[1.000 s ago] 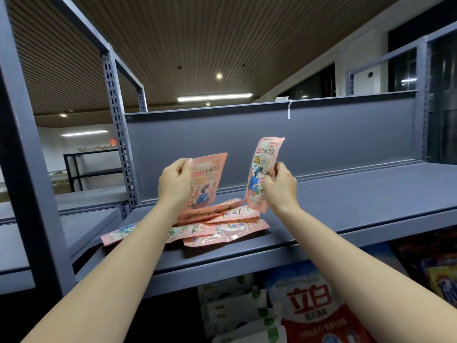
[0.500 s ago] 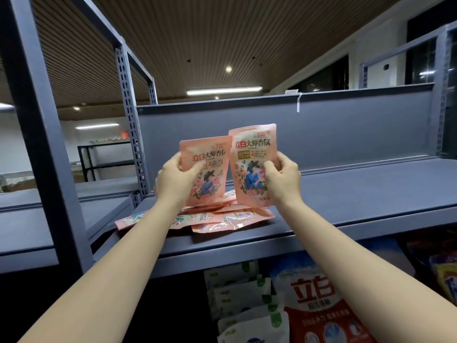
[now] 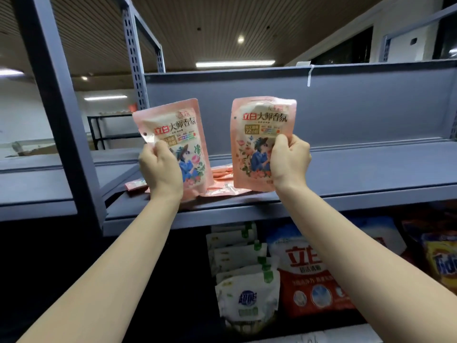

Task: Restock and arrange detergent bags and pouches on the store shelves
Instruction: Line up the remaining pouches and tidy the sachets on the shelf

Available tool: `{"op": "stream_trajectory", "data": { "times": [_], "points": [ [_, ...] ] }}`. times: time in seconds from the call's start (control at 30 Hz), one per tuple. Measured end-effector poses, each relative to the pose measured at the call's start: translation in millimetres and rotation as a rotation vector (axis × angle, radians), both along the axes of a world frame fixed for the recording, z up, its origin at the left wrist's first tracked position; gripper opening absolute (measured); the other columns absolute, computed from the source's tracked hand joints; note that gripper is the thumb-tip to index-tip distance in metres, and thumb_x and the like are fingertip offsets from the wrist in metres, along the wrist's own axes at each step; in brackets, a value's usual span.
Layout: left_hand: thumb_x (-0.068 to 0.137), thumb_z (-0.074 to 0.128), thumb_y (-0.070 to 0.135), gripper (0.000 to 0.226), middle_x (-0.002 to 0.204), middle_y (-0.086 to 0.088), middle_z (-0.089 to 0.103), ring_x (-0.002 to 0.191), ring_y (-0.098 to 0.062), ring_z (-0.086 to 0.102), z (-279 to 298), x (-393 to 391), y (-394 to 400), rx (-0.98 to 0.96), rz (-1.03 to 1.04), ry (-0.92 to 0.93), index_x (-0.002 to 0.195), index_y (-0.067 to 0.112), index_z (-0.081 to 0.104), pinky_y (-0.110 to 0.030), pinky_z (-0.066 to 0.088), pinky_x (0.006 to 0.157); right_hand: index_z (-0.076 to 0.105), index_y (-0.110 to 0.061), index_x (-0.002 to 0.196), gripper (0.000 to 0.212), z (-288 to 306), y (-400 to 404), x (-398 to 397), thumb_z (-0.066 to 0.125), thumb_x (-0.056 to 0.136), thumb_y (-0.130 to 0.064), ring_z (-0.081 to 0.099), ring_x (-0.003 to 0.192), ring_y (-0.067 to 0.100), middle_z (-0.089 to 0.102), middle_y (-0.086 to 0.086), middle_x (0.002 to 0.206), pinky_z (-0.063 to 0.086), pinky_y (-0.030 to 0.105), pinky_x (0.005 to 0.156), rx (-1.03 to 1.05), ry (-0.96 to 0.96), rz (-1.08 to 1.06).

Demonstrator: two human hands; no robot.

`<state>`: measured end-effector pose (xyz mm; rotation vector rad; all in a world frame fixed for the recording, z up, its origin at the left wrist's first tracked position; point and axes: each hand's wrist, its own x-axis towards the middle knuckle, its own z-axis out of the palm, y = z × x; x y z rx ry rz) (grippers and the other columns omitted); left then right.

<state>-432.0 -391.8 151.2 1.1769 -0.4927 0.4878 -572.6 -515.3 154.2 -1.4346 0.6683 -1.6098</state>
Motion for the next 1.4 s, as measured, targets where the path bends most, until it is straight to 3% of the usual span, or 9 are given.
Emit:
{"op": "stream_trajectory", "data": {
  "times": [0.37,0.5,0.63,0.83,0.97,1.03,1.13,1.27,1.4],
  "points": [
    [0.08,0.038,0.015,0.033,0.041,0.013,0.029,0.042,-0.001,0.026,-61.7,-35.7,64.8,-0.095,0.156,0.037,0.05,0.021,0.026,-0.021,0.019,0.043,0.048,-0.023,0.053,0.034,-49.8,44.8,-30.3,0.039,0.086,-0.02,0.052,0.051,-0.003,0.055,-0.017,0.049,0.042,0.015,0.046,-0.066,-0.1,0.045],
    [0.077,0.038,0.019,0.029,0.05,0.007,0.028,0.042,0.0,0.029,-102.7,-48.1,83.2,0.003,0.199,0.063,0.051,0.019,0.026,-0.019,0.021,0.043,0.046,-0.02,0.053,0.034,-86.2,53.6,-38.6,0.039,0.086,-0.018,0.053,0.052,0.009,0.055,-0.013,0.048,0.045,0.028,0.048,-0.063,-0.042,0.11],
    [0.079,0.034,0.028,0.028,0.05,0.005,0.037,0.045,-0.002,0.039,-155.7,-53.4,94.0,0.237,0.259,0.151,0.053,0.017,0.031,-0.015,0.026,0.042,0.041,-0.015,0.053,0.033,-128.9,63.6,-44.7,0.04,0.086,-0.015,0.042,0.045,0.005,0.047,-0.01,0.045,0.033,0.021,0.042,-0.056,0.07,0.242],
    [0.097,0.033,0.042,0.041,0.074,-0.003,0.062,0.078,-0.023,0.059,-224.1,-30.0,93.9,0.569,0.071,0.386,0.066,0.022,0.051,-0.03,0.047,0.061,0.06,-0.02,0.057,0.045,-180.8,85.3,-41.0,0.038,0.095,-0.007,0.059,0.054,0.006,0.066,-0.005,0.058,0.044,0.021,0.045,0.077,0.304,0.538],
    [0.096,0.043,0.028,0.025,0.115,-0.017,0.063,0.112,-0.039,0.053,-247.7,-2.2,91.3,0.725,-0.187,0.559,0.106,0.023,0.065,-0.053,0.042,0.1,0.071,-0.021,0.071,0.046,-214.6,99.8,-24.3,0.035,0.097,-0.008,0.066,0.073,0.013,0.074,-0.003,0.077,0.051,0.025,0.06,0.233,0.469,0.736],
    [0.095,0.047,0.024,0.021,0.101,-0.015,0.068,0.093,-0.032,0.063,-252.8,9.9,89.5,0.683,-0.253,0.641,0.106,0.018,0.064,-0.04,0.055,0.082,0.072,-0.024,0.079,0.046,-231.8,102.5,-13.3,0.034,0.098,-0.008,0.067,0.088,0.016,0.074,-0.003,0.087,0.054,0.032,0.074,0.314,0.508,0.802],
    [0.095,0.046,0.014,0.021,0.077,-0.011,0.067,0.063,-0.023,0.06,-251.8,28.4,75.7,0.627,-0.322,0.751,0.1,0.008,0.065,-0.022,0.046,0.046,0.071,-0.025,0.087,0.043,-254.1,103.2,3.8,0.034,0.098,-0.006,0.066,0.095,0.011,0.073,-0.01,0.093,0.055,0.028,0.083,0.469,0.528,0.863],
    [0.094,0.05,0.007,0.029,0.105,-0.022,0.065,0.091,-0.034,0.063,-256.5,59.8,53.9,0.508,-0.414,0.868,0.122,0.002,0.058,-0.042,0.054,0.083,0.068,-0.021,0.09,0.038,-280.7,100.7,26.8,0.036,0.097,-0.002,0.065,0.091,0.008,0.069,-0.01,0.092,0.053,0.017,0.072,0.601,0.549,0.878],
    [0.095,0.051,0.01,0.026,0.089,-0.015,0.064,0.067,-0.017,0.057,-264.2,89.6,24.4,0.587,-0.419,0.753,0.116,-0.003,0.059,-0.018,0.049,0.053,0.061,-0.024,0.091,0.03,-304.8,101.1,51.2,0.039,0.099,-0.006,0.061,0.091,0.003,0.064,-0.013,0.093,0.049,0.008,0.068,0.596,0.561,0.856]
  ]
}}
